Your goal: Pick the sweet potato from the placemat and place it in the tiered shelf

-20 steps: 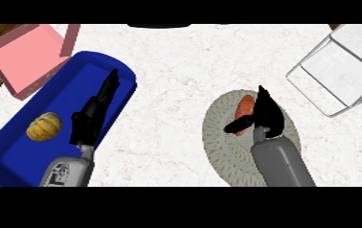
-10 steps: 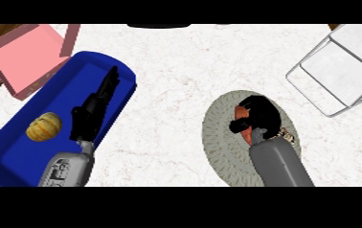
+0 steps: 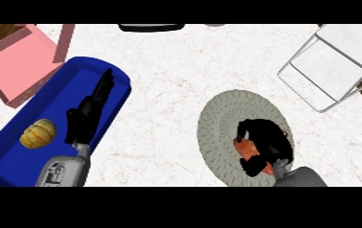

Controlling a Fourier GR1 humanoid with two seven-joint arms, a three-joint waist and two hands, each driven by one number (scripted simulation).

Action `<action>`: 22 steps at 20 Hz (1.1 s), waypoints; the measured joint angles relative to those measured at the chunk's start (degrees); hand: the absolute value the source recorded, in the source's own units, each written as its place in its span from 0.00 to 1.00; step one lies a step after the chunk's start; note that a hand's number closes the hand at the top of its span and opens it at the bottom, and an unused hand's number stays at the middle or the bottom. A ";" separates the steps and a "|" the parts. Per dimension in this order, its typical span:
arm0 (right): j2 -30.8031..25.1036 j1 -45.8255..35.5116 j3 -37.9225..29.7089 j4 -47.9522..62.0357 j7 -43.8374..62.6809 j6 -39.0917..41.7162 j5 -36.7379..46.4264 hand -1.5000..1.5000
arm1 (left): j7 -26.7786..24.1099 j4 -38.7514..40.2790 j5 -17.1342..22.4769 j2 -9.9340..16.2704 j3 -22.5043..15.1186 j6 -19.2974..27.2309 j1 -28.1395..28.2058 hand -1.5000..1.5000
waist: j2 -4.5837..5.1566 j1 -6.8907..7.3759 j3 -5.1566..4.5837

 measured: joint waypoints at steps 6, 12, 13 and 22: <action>-14.77 11.09 -2.04 -11.99 -22.70 0.90 -8.21 1.00 | -0.13 -0.91 0.18 0.71 1.09 0.46 1.47 0.50 | -0.01 -2.05 0.09; -22.45 21.17 -15.04 -21.32 -38.48 3.41 -26.26 1.00 | -0.63 -1.24 0.21 1.02 1.55 0.61 2.43 0.50 | 0.24 -2.66 0.05; -23.95 22.95 -17.86 -22.91 -40.46 4.19 -29.06 1.00 | -0.59 -1.41 0.30 1.00 1.67 0.66 2.43 0.50 | 0.25 -2.66 0.02; -31.56 34.52 -47.89 -27.61 -47.61 12.05 -52.90 1.00 | 0.37 -2.75 0.15 0.71 0.74 0.07 2.17 0.50 | 0.58 -1.33 -0.09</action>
